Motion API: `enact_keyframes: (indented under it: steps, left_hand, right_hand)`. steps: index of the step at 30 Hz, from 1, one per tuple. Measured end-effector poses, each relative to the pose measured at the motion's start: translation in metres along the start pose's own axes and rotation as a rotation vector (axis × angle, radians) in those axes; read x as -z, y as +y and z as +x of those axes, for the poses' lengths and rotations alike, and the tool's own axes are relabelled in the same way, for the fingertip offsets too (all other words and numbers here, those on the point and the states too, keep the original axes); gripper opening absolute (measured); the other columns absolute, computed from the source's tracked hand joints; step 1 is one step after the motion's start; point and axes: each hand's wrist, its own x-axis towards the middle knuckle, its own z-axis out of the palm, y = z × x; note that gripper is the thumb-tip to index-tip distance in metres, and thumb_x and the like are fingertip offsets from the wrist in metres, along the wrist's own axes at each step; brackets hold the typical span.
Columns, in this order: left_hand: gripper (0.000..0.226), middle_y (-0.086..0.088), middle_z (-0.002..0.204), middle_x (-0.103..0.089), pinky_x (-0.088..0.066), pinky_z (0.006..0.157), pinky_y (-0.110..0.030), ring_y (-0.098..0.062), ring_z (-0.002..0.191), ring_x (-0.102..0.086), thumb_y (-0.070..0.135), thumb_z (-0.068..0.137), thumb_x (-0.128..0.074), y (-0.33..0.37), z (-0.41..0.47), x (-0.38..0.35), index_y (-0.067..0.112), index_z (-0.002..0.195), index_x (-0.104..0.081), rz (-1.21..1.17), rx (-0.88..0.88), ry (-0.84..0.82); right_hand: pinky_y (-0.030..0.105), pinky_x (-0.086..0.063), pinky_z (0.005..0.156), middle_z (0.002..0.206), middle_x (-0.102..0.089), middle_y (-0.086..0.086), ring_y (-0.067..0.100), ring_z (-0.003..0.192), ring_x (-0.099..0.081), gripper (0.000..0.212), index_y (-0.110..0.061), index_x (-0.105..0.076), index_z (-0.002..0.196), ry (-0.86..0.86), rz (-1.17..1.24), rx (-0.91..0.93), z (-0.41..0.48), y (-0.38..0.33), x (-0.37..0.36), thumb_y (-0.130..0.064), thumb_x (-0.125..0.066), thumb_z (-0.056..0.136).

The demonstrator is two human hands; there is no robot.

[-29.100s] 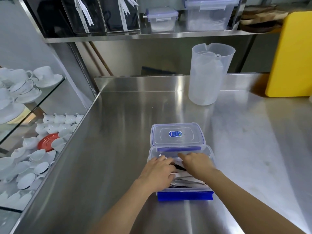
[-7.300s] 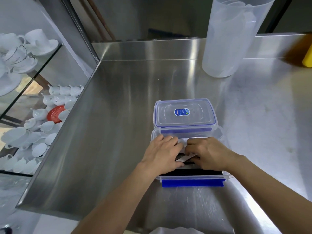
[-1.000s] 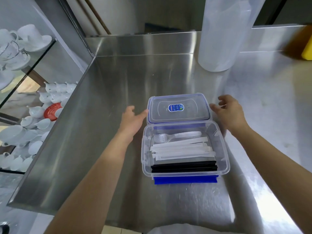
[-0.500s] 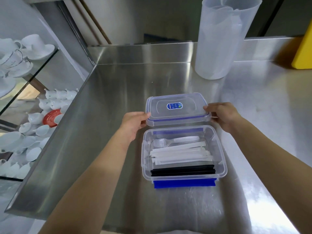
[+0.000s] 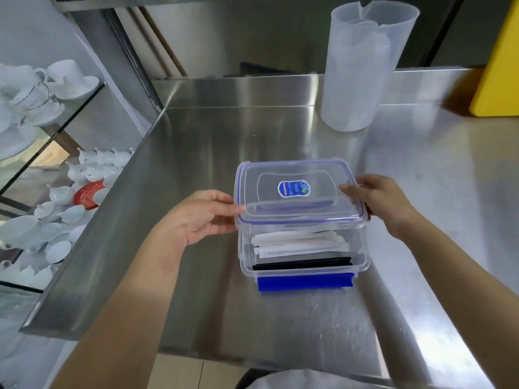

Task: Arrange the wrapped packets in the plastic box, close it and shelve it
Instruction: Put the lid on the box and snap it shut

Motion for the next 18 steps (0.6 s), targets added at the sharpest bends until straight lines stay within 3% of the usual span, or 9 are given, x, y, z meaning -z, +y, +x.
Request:
enact_keyframes:
  steps: [3, 8, 18]
  left_hand:
    - [0.030, -0.013, 0.078, -0.071, -0.061, 0.065, -0.035, -0.022, 0.068, -0.070, -0.003, 0.070, -0.072, -0.014, -0.005, 0.003, 0.000, 0.097, -0.058, -0.012, 0.061, -0.005]
    - [0.027, -0.013, 0.080, -0.070, -0.060, 0.058, -0.032, -0.019, 0.063, -0.071, -0.006, 0.077, -0.070, -0.027, -0.009, -0.003, 0.000, 0.099, -0.057, 0.025, 0.116, 0.002]
    - [0.030, -0.018, 0.099, -0.066, -0.061, 0.061, -0.035, -0.025, 0.082, -0.068, -0.004, 0.075, -0.073, -0.040, -0.018, -0.010, -0.001, 0.100, -0.056, 0.050, 0.122, 0.028]
  right_hand:
    - [0.023, -0.037, 0.040, 0.059, -0.054, 0.006, 0.018, 0.048, -0.045, 0.024, -0.003, -0.064, 0.095, -0.037, -0.115, 0.009, -0.015, 0.009, -0.003, -0.025, -0.064, 0.086]
    - [0.031, -0.040, 0.054, 0.081, -0.064, 0.018, 0.028, 0.069, -0.054, 0.038, -0.003, -0.061, 0.092, 0.037, -0.469, 0.097, -0.026, 0.013, -0.005, -0.040, -0.055, 0.088]
    - [0.032, -0.040, 0.062, 0.075, -0.063, 0.015, 0.032, 0.073, -0.056, 0.044, -0.003, -0.060, 0.098, 0.024, -0.628, 0.102, -0.038, 0.027, -0.003, -0.046, -0.052, 0.089]
